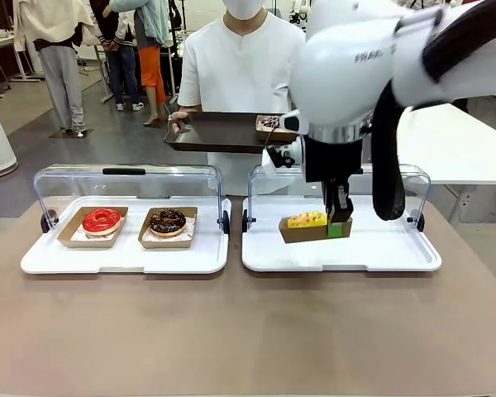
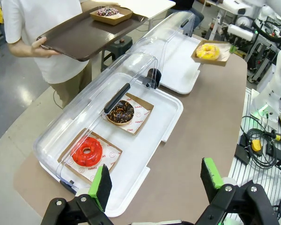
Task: Provide the desired donut to the person.
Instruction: Pick up and lift the Paper togo box containing the Donut pointed at by the person.
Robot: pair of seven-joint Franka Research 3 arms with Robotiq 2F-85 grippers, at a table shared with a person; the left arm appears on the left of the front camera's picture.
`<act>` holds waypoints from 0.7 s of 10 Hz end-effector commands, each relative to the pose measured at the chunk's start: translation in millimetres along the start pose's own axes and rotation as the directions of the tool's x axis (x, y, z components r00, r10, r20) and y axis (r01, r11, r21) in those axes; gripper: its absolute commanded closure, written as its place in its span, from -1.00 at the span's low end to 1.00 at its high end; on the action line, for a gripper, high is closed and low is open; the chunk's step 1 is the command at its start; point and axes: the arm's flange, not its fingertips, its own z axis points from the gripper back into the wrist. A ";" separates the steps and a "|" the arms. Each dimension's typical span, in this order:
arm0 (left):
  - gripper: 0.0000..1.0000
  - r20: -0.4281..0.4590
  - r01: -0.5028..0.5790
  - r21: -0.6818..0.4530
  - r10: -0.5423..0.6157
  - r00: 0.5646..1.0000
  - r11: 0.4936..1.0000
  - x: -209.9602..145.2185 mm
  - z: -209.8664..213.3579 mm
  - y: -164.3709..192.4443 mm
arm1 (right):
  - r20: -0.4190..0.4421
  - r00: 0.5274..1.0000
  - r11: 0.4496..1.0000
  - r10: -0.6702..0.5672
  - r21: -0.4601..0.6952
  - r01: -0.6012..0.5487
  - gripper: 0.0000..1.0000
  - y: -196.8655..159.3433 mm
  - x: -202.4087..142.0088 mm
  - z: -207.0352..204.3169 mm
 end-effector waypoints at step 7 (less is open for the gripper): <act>-1.00 0.003 0.000 0.001 0.000 1.000 1.000 1.3 -0.5 0.1 | 0.105 0.993 0.996 -0.055 0.080 0.047 1.00 -38.3 -7.1 73.8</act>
